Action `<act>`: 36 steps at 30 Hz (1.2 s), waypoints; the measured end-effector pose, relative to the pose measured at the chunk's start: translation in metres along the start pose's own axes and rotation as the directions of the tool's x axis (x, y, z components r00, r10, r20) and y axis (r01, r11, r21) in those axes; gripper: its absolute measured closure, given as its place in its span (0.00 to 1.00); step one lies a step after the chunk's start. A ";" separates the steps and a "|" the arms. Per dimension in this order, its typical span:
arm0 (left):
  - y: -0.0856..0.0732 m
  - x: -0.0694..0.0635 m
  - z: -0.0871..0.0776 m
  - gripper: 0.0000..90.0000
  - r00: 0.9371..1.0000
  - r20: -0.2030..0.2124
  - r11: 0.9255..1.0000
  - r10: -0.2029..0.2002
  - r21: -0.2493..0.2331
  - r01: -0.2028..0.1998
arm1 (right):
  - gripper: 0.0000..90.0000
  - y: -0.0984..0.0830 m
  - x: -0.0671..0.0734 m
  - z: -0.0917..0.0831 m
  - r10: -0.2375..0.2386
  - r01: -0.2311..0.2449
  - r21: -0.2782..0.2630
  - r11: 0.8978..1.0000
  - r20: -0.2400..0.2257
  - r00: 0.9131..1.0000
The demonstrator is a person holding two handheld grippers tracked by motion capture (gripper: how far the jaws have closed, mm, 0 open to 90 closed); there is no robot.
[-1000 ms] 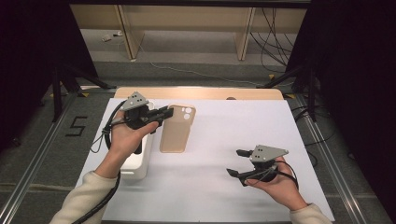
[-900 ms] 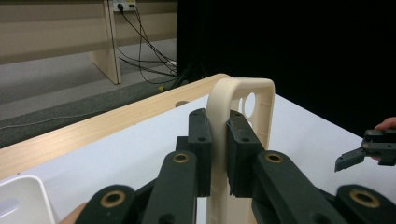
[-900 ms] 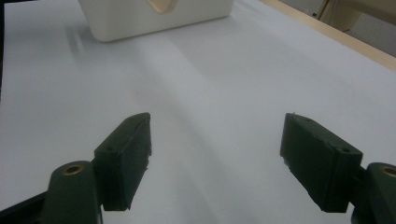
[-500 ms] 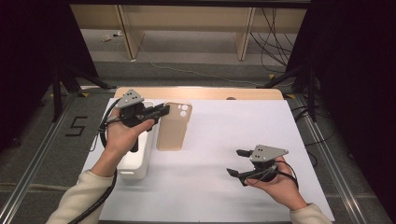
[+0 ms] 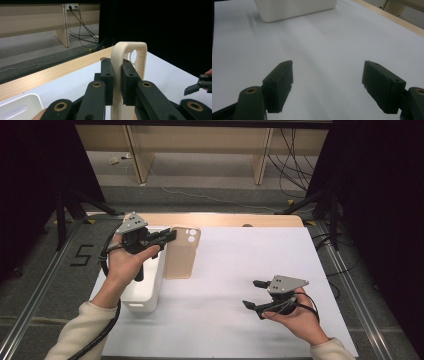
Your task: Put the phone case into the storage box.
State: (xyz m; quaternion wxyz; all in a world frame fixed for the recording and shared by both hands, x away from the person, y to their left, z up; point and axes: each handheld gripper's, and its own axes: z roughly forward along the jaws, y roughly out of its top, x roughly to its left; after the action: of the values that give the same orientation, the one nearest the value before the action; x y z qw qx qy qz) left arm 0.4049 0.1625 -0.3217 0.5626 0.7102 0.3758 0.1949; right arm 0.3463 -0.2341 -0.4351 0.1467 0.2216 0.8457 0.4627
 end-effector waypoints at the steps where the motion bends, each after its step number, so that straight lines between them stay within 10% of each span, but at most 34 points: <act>1: 0.000 0.001 -0.001 0.91 1.000 -0.003 1.000 0.001 -0.001 -0.001 | 0.29 0.000 0.000 0.000 -0.001 0.001 0.000 1.000 0.001 1.000; 36: 0.007 0.019 -0.020 0.91 0.999 -0.048 0.999 -0.001 -0.032 -0.001 | 0.29 -0.001 -0.001 0.000 0.003 -0.003 0.002 1.000 0.001 1.000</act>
State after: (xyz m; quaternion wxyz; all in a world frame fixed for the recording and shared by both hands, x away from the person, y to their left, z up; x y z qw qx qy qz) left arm 0.4060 0.1891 -0.3118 0.5649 0.6961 0.3858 0.2179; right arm 0.3468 -0.2344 -0.4361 0.1462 0.2236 0.8457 0.4620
